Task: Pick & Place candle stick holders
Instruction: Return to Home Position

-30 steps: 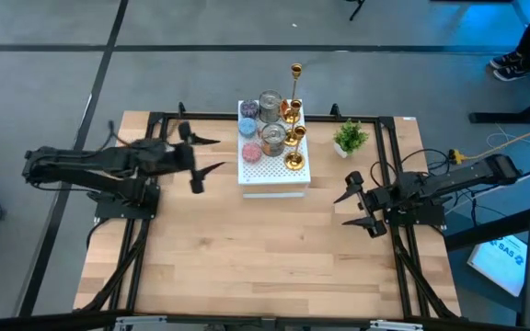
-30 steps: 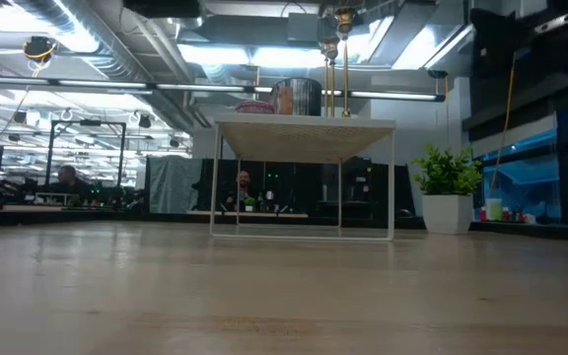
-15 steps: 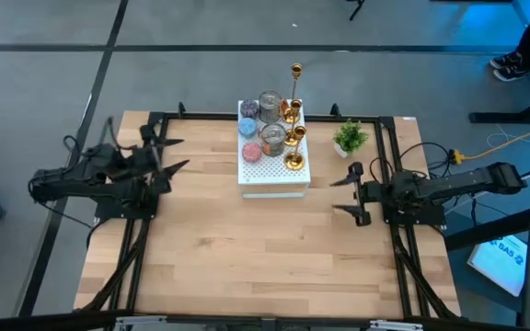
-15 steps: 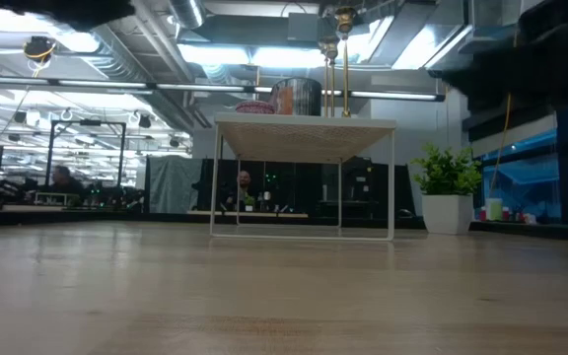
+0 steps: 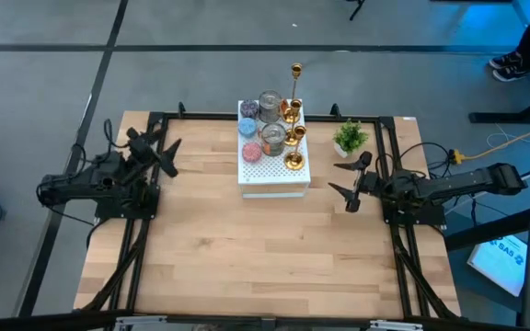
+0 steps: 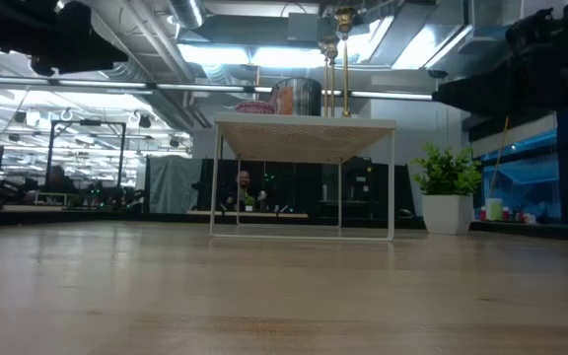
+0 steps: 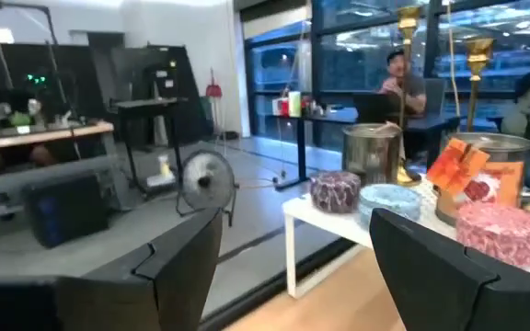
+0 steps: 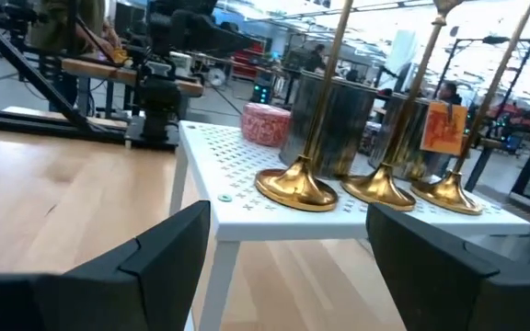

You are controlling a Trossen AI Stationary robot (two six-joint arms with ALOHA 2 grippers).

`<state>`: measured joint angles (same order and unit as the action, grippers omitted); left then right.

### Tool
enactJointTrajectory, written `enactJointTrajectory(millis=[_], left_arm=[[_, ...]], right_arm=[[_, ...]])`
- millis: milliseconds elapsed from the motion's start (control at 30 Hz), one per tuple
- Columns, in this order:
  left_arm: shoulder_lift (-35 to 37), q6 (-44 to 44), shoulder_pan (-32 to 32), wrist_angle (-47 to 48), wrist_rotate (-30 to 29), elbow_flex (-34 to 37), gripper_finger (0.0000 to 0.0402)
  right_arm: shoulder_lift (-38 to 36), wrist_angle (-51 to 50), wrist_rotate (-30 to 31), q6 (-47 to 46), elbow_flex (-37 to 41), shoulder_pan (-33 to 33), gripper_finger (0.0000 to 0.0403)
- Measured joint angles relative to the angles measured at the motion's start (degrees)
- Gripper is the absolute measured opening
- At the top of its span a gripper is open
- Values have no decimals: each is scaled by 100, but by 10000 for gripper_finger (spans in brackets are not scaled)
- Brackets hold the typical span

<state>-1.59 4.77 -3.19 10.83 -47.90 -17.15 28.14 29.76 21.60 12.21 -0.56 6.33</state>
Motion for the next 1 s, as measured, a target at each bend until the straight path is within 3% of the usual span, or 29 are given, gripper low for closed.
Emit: enactJointTrajectory(millis=[67,233,500,733,1000], left_arm=[[23,169,-1,-35,245,70,274],[155,799,3,-459,2434,425,274],[156,932,3,-1025,3823,925,274],[158,764,3,-1782,3907,1654,274],[159,768,-5,-1497,4299,1665,274]], right_arm=[[0,-3,-43,53,0,0,297],[4,-26,-64,-63,-2,2,297],[4,-42,-1056,-86,-4,1,297],[4,-127,-1284,-393,-7,0,297],[7,-330,-2058,-688,-11,2,297]])
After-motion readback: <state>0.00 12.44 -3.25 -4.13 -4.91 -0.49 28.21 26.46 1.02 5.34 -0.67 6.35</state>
